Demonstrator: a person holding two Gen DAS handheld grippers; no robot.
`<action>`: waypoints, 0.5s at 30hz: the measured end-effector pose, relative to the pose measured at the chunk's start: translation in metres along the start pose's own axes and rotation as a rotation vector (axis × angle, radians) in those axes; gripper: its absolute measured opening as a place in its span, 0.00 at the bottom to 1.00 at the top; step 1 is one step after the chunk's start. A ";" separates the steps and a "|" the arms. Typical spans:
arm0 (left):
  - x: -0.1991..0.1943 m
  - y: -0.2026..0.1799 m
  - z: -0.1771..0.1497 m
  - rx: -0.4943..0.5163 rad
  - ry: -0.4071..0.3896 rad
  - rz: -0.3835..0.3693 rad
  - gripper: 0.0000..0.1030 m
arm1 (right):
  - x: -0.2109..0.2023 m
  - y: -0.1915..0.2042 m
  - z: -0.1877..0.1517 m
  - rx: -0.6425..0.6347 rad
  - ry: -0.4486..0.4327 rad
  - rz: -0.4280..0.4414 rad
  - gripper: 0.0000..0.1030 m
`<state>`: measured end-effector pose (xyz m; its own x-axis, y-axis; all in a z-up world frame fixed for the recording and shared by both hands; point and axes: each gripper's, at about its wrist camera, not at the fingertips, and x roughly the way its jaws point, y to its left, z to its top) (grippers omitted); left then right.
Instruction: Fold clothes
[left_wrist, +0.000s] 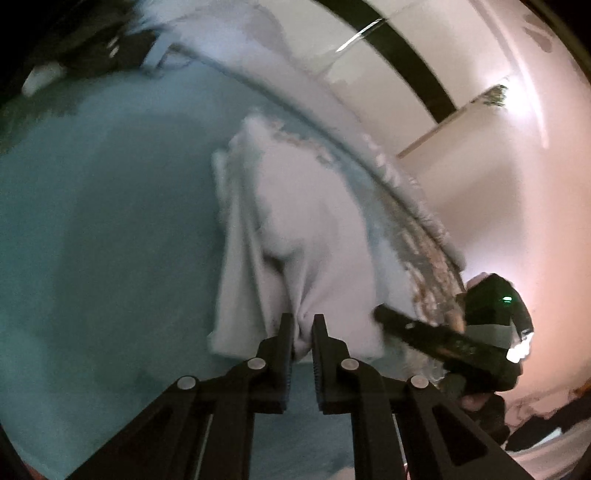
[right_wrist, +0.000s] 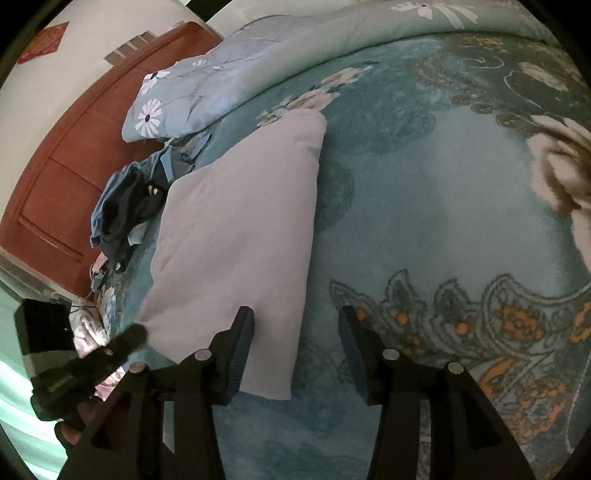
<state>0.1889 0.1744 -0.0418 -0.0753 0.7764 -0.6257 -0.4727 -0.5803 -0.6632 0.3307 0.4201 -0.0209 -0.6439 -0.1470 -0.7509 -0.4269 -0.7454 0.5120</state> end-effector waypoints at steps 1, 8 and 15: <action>0.002 0.004 -0.001 -0.015 0.005 0.001 0.10 | 0.000 0.001 0.000 -0.007 -0.001 -0.005 0.48; -0.004 -0.008 0.008 0.064 0.015 -0.019 0.13 | -0.001 0.004 -0.004 -0.038 0.002 -0.009 0.51; -0.004 -0.005 0.060 0.092 -0.013 0.061 0.25 | -0.004 0.005 -0.006 -0.031 0.000 0.027 0.52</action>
<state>0.1387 0.1895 -0.0112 -0.1172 0.7437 -0.6582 -0.5455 -0.6020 -0.5831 0.3352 0.4130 -0.0182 -0.6548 -0.1676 -0.7369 -0.3891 -0.7612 0.5189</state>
